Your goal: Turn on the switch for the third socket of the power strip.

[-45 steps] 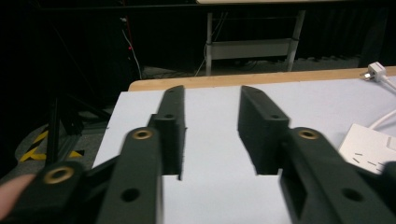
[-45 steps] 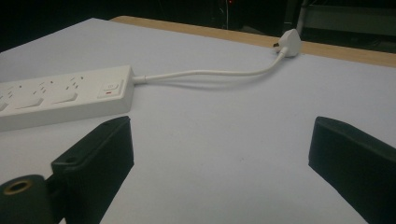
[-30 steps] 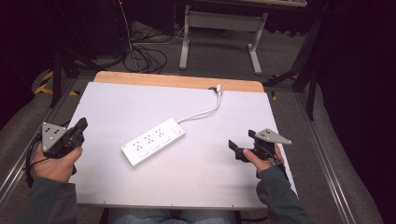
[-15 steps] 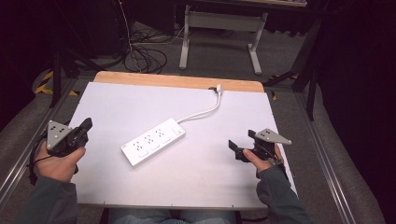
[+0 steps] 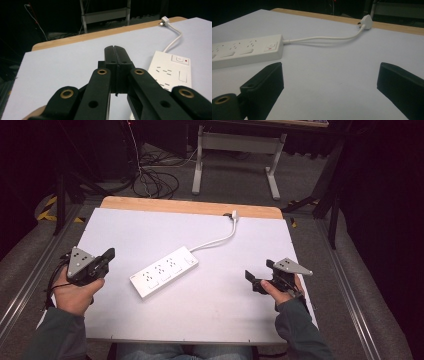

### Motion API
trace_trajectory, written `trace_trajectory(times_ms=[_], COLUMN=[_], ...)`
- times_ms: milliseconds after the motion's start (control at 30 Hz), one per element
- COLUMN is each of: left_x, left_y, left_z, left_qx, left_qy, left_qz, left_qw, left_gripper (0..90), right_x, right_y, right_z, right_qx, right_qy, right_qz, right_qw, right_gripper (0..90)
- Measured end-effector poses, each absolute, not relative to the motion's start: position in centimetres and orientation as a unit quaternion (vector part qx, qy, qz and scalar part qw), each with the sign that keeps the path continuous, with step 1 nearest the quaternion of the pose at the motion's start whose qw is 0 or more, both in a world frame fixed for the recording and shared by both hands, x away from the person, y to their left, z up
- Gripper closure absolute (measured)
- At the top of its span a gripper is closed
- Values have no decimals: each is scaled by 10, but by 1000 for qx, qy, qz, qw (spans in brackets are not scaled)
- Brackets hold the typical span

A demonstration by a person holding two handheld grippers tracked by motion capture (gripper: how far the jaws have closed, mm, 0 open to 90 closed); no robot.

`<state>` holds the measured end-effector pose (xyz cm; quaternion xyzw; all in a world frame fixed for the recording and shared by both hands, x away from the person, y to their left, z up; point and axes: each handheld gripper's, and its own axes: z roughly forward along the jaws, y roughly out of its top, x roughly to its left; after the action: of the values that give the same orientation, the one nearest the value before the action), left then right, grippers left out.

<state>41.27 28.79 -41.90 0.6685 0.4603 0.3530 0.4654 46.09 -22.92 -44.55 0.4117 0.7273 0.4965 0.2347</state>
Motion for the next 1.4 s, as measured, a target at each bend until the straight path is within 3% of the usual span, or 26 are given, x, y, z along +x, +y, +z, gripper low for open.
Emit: trace_trajectory(times_ms=[600, 1400], left_x=[421, 426], left_y=[261, 242], left_z=[-429, -437], left_qx=[737, 777], left_qy=[402, 371], left_qz=[302, 267], left_qw=[451, 433], left_gripper=[900, 900], right_x=[461, 461], right_y=[-229, -228], right_z=[-446, -446], right_qx=[412, 411], right_qy=[729, 731], right_qz=[493, 491], right_qw=[236, 236], right_gripper=[76, 78])
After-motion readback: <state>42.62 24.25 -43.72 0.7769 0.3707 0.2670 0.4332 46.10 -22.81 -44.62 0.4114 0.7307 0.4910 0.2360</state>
